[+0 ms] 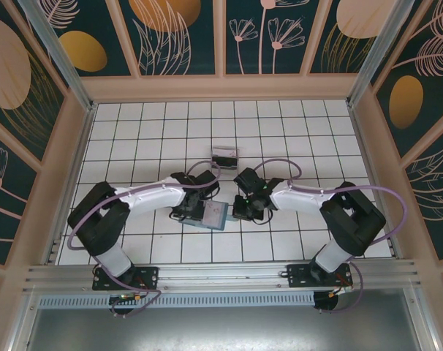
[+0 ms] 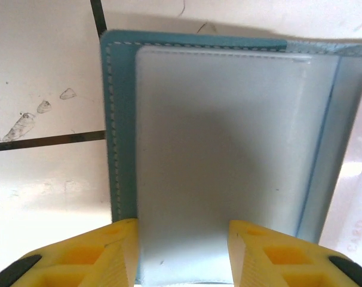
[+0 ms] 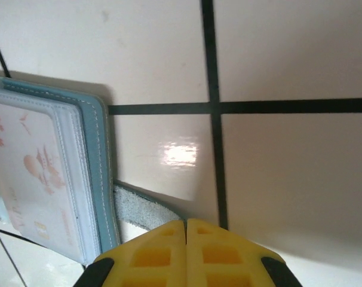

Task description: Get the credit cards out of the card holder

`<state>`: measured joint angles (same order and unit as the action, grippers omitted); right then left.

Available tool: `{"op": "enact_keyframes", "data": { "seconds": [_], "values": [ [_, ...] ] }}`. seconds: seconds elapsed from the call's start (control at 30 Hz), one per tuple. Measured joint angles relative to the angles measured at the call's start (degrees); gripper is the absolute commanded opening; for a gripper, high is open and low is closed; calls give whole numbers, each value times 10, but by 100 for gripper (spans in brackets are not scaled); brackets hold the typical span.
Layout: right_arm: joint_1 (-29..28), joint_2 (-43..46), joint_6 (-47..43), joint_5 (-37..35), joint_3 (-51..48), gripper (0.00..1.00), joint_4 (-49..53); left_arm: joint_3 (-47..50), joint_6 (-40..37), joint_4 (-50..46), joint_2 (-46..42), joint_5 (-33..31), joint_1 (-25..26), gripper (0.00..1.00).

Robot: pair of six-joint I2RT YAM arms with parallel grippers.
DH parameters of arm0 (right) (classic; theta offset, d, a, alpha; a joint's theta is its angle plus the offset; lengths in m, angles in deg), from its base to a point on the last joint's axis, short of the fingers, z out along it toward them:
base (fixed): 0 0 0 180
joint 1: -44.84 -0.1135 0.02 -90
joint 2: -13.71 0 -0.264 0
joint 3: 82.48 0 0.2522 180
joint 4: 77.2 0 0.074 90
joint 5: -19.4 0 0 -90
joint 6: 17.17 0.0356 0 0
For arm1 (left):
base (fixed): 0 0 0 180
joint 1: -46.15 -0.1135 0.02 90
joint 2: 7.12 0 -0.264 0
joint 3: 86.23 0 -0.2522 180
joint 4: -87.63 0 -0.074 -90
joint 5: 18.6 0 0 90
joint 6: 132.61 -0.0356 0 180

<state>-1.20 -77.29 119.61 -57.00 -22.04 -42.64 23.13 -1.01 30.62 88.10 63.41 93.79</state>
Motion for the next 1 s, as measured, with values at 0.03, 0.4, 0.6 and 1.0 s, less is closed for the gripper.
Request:
{"op": "enact_keyframes", "data": {
  "seconds": [0.03, 0.4, 0.6, 1.0],
  "values": [
    [3, 0, -2, -1, 0, 0, 3, 2, 0, 4, -10, 5, -4, 44],
    [10, 0, -15, -3, 6, 0, 21, 2, 2, 22, -38, 22, -25, 43],
    [10, 0, -15, -3, 6, 0, 21, -25, 2, 27, -39, 45, -26, 39],
    [17, -4, -34, -46, 38, 0, 55, 14, 19, 184, -43, 171, -29, 25]
  ]
}}
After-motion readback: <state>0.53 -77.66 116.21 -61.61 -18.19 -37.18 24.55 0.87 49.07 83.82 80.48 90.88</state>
